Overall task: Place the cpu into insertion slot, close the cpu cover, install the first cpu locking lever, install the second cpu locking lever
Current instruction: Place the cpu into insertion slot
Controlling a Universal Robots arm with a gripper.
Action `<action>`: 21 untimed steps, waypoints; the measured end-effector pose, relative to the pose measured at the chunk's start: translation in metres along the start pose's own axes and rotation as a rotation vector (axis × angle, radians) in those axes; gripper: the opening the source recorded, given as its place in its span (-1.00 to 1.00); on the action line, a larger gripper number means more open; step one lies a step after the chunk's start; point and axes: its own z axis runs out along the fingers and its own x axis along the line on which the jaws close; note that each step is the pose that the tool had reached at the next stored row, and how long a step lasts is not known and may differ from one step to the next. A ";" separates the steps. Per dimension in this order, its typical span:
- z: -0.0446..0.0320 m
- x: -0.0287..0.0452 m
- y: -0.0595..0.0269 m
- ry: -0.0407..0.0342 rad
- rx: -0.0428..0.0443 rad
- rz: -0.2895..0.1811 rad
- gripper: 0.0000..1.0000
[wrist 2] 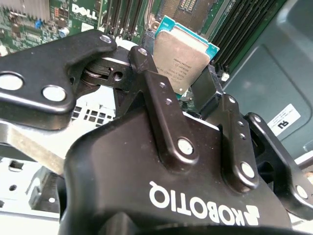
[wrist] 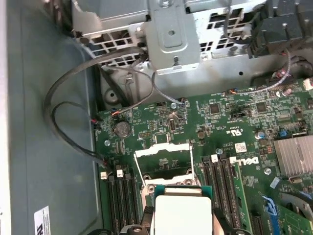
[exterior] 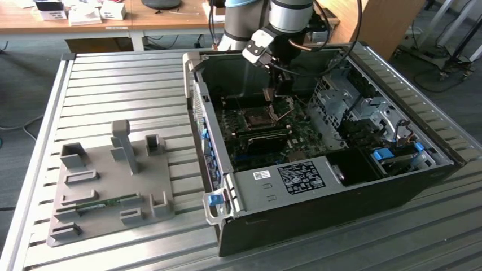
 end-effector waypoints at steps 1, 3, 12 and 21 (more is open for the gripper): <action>0.0001 0.0000 0.0000 -0.0015 -0.0003 0.017 0.08; 0.0001 0.0000 0.0000 -0.0045 -0.0009 0.051 0.08; 0.0004 0.0000 0.0000 -0.0096 -0.0020 0.105 0.08; 0.0033 -0.0001 -0.0003 0.0045 0.0011 -0.053 0.08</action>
